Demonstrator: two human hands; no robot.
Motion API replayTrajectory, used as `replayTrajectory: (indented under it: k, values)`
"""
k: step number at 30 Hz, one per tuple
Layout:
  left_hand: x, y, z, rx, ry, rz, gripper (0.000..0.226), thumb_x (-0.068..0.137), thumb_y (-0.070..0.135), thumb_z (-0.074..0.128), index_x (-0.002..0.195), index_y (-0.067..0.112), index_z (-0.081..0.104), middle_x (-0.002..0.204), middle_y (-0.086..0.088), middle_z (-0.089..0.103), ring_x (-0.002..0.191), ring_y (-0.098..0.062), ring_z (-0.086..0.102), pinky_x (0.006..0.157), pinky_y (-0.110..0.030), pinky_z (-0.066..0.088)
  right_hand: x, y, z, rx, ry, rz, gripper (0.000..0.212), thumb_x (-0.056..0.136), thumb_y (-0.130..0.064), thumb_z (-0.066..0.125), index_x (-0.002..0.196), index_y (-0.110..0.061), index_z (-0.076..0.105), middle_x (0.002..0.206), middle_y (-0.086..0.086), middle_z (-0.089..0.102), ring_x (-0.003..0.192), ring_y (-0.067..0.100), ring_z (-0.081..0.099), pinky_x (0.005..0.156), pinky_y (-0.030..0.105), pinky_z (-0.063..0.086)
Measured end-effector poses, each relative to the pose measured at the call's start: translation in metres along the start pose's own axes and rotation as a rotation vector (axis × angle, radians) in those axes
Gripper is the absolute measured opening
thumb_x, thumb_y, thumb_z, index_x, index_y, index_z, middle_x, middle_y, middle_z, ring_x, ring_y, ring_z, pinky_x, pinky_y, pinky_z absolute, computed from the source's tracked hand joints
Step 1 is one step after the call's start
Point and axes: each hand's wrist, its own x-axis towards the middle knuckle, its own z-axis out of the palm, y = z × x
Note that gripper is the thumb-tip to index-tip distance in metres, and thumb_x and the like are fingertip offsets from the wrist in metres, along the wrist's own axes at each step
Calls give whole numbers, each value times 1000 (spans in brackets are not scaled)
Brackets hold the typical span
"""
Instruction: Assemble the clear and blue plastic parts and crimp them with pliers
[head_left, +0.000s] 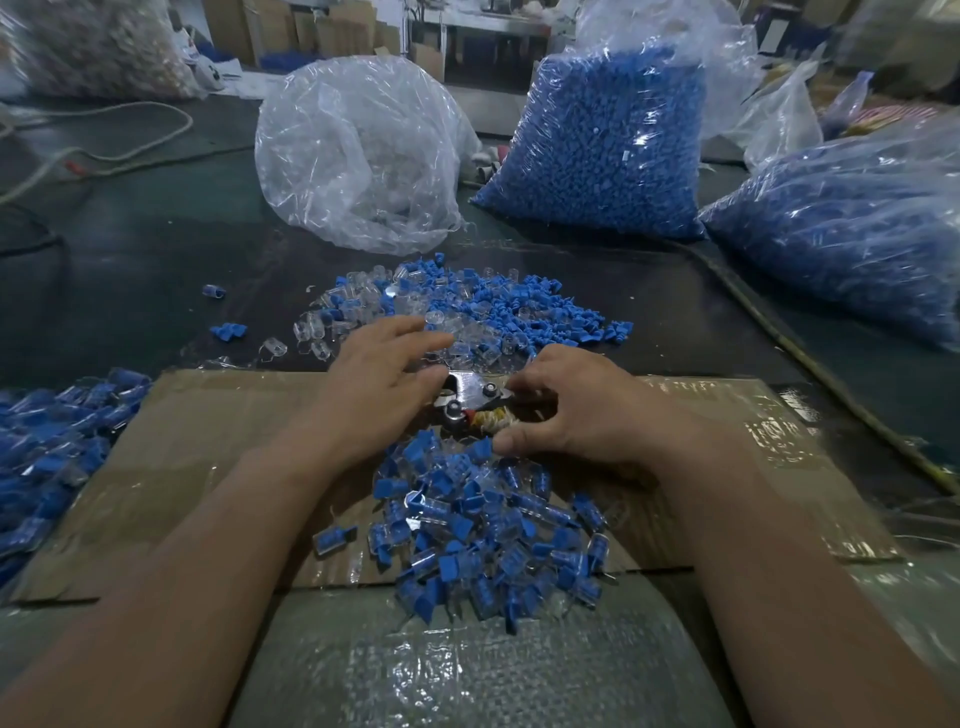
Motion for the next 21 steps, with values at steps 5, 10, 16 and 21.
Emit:
replayTrajectory:
  k: [5,10,16,21]
  values:
    - [4,-4,5,44,-108,-14,42,95,47,29,137,43,34,155,10,14,142,-17,6,115,-44,6,0,0,2,-3,61,-44,93,49,-84,30,113,-24,60,95,-9,47,85,5,43,67,24,35]
    - [5,-5,7,100,-168,-31,50,93,54,16,140,44,27,155,14,11,141,-14,4,112,-45,4,9,12,4,79,312,24,47,91,-52,37,95,-16,66,85,-6,55,73,2,46,61,21,32]
    - [5,-6,8,71,-104,-9,45,98,43,22,141,35,32,152,11,24,139,-13,13,111,-39,10,22,46,3,62,452,281,31,97,-22,41,123,-14,58,124,8,54,110,21,49,90,30,35]
    - [6,-3,7,21,-12,0,38,99,30,34,133,23,49,142,5,42,133,-16,30,112,-43,22,31,51,9,7,276,301,39,99,-22,37,136,-18,44,141,6,41,129,22,35,104,35,28]
